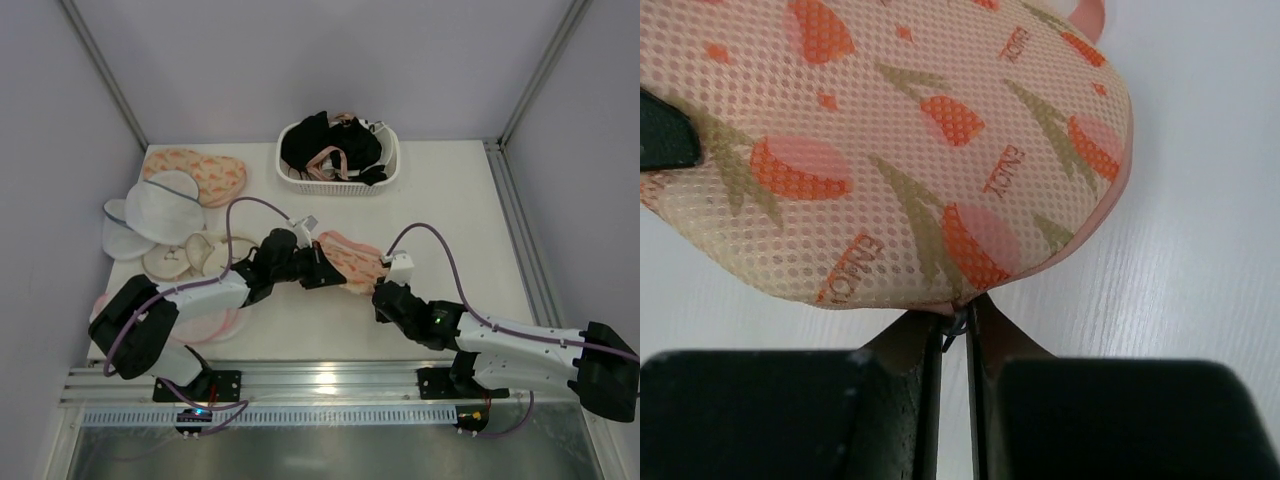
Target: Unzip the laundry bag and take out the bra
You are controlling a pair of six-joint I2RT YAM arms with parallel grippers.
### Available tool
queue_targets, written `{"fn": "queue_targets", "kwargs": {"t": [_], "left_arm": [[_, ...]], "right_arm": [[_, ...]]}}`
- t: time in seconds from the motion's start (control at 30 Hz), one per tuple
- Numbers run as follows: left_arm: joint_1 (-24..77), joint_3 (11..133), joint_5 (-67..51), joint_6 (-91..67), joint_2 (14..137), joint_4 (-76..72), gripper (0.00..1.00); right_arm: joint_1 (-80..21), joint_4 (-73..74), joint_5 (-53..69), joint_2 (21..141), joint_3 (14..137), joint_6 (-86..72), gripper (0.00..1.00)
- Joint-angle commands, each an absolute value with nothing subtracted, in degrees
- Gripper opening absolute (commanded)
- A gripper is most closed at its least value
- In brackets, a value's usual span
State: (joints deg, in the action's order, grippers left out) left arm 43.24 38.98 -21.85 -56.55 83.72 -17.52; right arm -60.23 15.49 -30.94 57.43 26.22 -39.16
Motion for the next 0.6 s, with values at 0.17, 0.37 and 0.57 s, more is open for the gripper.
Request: {"fn": "queue_targets", "kwargs": {"t": [0.17,0.37,0.57], "left_arm": [[41.84,41.83,-19.08,-52.38,85.69,-12.92,0.55],[41.92,44.12,-18.02,-56.95,89.30,-16.26,0.99],[45.43,40.26,-10.04,-62.83,81.84,-10.82,0.99]], "right_arm": [[-59.94,26.53,-34.98,50.10,28.65,-41.13,0.04],[-59.85,34.27,-37.70,46.67,31.29,-43.85,0.04],[-59.85,36.74,-38.94,47.63,33.13,-46.58,0.04]]}}
